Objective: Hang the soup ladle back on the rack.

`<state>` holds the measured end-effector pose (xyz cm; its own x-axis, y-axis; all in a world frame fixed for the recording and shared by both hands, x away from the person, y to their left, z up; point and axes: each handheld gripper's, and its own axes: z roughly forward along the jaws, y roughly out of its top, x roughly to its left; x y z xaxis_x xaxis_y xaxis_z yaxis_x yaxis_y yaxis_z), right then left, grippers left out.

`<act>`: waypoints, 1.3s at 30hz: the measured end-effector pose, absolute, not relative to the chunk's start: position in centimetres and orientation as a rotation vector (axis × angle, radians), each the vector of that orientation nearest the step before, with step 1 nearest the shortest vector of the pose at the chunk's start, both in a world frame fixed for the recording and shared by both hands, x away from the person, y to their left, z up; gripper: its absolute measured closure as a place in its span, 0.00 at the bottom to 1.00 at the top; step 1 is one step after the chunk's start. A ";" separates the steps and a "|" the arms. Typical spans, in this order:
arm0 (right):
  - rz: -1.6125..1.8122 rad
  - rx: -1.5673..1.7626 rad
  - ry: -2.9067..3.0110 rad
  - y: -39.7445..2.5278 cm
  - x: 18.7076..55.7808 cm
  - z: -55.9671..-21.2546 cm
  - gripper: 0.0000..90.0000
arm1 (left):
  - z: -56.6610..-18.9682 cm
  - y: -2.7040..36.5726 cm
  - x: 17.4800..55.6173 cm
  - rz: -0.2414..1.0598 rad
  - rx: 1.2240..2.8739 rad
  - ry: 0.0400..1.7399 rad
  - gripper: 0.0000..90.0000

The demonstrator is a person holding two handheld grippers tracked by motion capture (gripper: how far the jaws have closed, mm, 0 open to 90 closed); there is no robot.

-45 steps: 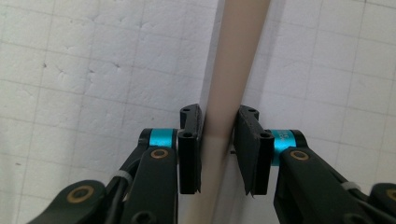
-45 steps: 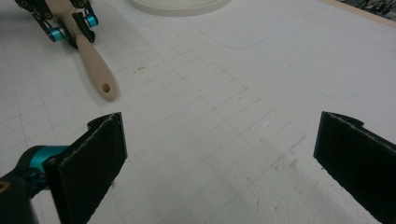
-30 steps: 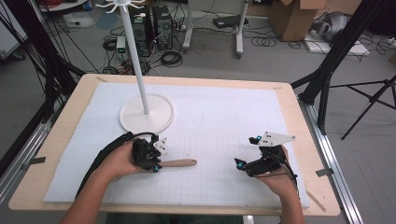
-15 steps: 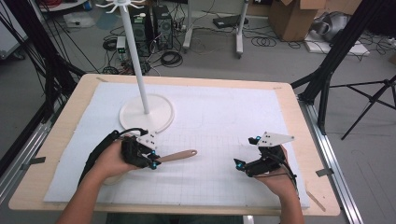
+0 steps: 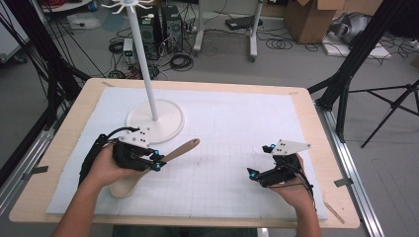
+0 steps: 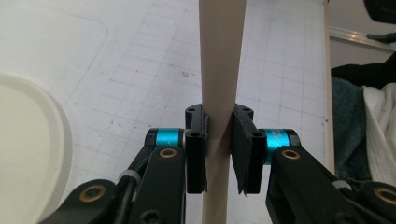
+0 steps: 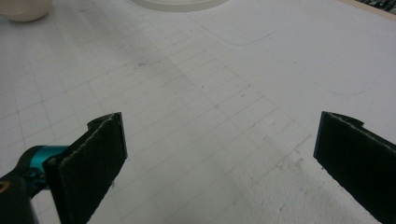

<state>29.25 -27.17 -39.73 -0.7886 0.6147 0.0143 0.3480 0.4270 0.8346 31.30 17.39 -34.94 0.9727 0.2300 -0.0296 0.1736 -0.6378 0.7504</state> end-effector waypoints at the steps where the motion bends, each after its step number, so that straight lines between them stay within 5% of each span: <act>1: 1.296 0.834 2.393 -27.2 29.2 -39.7 0.02 | -34.7 17.6 31.3 0.083 2.264 0.281 0.85; 39: 1.300 0.833 2.399 -27.0 29.2 -39.8 0.02 | -29.1 21.6 32.1 0.071 2.028 0.284 0.85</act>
